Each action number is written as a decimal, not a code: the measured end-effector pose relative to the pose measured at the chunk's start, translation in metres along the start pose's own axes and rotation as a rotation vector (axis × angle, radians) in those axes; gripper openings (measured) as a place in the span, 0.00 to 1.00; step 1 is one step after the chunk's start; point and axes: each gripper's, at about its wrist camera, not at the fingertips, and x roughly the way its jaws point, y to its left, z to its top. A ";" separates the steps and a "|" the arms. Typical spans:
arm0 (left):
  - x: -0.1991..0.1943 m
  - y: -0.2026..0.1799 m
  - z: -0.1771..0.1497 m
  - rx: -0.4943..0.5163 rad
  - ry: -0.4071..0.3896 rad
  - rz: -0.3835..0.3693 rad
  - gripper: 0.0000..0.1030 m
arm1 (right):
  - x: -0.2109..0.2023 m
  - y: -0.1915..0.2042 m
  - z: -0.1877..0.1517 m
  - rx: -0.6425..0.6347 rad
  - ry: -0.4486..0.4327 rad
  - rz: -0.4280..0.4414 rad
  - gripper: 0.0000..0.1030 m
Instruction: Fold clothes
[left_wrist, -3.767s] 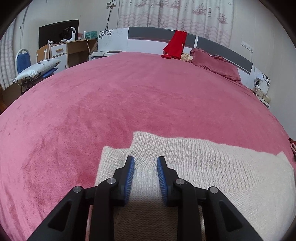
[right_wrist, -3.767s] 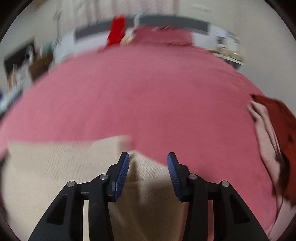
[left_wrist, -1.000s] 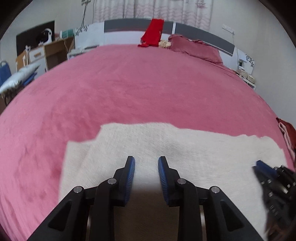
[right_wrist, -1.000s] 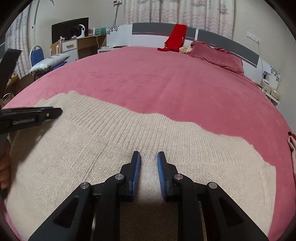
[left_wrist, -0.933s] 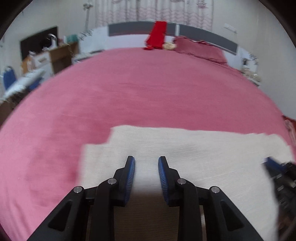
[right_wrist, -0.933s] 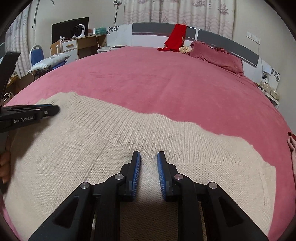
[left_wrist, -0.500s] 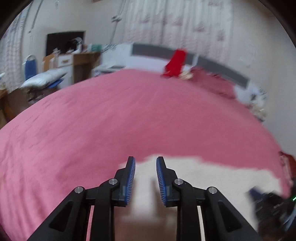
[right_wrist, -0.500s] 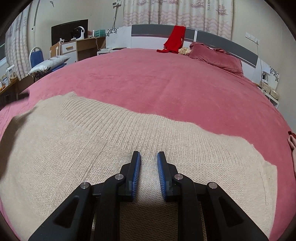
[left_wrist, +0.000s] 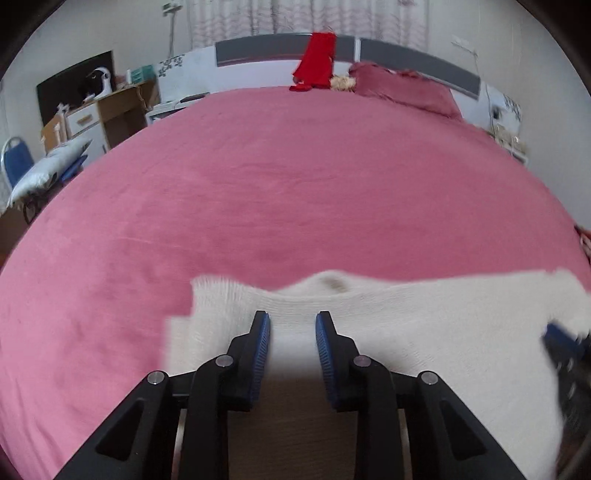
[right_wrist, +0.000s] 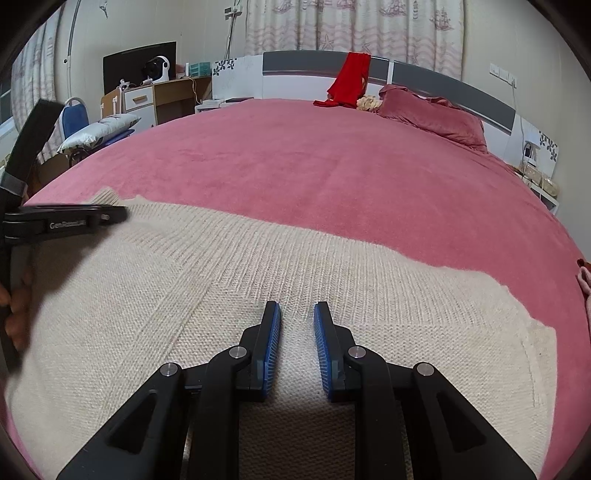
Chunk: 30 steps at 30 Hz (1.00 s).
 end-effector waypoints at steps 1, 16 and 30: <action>-0.004 0.006 0.002 0.019 0.002 0.033 0.26 | 0.000 0.000 0.000 -0.001 0.000 -0.001 0.20; -0.068 -0.020 -0.089 0.051 -0.029 0.053 0.29 | -0.093 0.020 -0.003 0.043 -0.035 0.111 0.70; -0.109 -0.018 -0.103 -0.043 -0.077 -0.026 0.36 | -0.149 0.025 -0.106 0.078 0.079 0.261 0.72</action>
